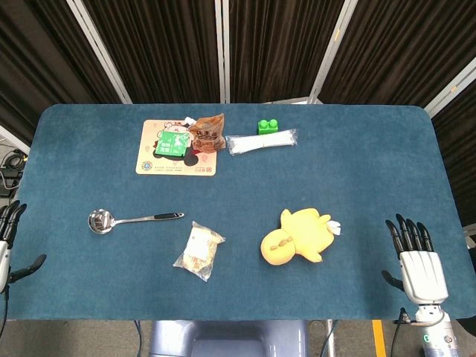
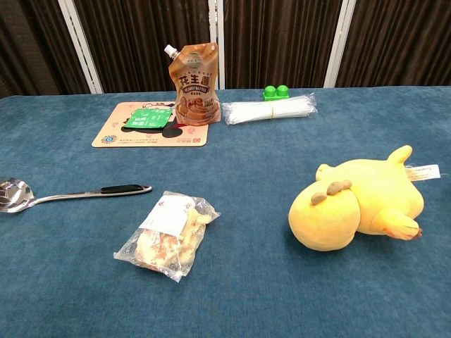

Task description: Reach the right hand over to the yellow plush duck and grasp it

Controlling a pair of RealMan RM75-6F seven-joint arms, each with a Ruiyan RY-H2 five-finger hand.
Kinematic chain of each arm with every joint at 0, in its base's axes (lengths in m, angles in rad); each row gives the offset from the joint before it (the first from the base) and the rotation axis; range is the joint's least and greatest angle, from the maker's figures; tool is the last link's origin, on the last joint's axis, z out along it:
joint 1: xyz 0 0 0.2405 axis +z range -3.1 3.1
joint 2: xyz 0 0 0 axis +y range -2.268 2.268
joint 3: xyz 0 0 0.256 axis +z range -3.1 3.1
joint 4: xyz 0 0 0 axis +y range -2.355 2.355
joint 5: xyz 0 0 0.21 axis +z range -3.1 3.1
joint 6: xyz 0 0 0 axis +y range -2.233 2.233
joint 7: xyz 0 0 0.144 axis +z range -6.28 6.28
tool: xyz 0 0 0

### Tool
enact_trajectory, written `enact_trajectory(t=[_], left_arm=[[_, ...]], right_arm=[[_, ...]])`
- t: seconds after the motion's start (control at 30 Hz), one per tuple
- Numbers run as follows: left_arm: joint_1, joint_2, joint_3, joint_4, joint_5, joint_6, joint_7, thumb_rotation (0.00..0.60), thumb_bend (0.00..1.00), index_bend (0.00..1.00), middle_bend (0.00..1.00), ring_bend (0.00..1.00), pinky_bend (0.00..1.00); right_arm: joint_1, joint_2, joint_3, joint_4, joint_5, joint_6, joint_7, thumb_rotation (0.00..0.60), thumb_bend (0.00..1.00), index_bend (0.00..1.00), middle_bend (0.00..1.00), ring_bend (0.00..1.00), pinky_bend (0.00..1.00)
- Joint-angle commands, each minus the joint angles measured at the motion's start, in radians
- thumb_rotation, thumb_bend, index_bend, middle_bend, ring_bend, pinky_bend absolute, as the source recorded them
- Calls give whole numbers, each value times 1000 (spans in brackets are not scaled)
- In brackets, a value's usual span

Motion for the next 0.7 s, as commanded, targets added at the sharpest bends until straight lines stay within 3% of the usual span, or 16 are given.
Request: enact_trajectory(t=[0.03,0.6,0.7], left_arm=[[0,0,0,0,0,0,1,600,207,0,0,0,0],[-1,2,-1,-1,-1,-1,-2,600,207,0,0,0,0],[0,3,-2,-4,-1,0,-4,600,207,0,0,0,0]], right_arm=[[0,0,0,1,-1,1,0,600,291,0,0,0,0],[4,-6,-3,4,-4,-9,-6,600,294,0,0,0,0],[6,-11,-6,10,-13,-9,-10,600,419,0,0,0,0]])
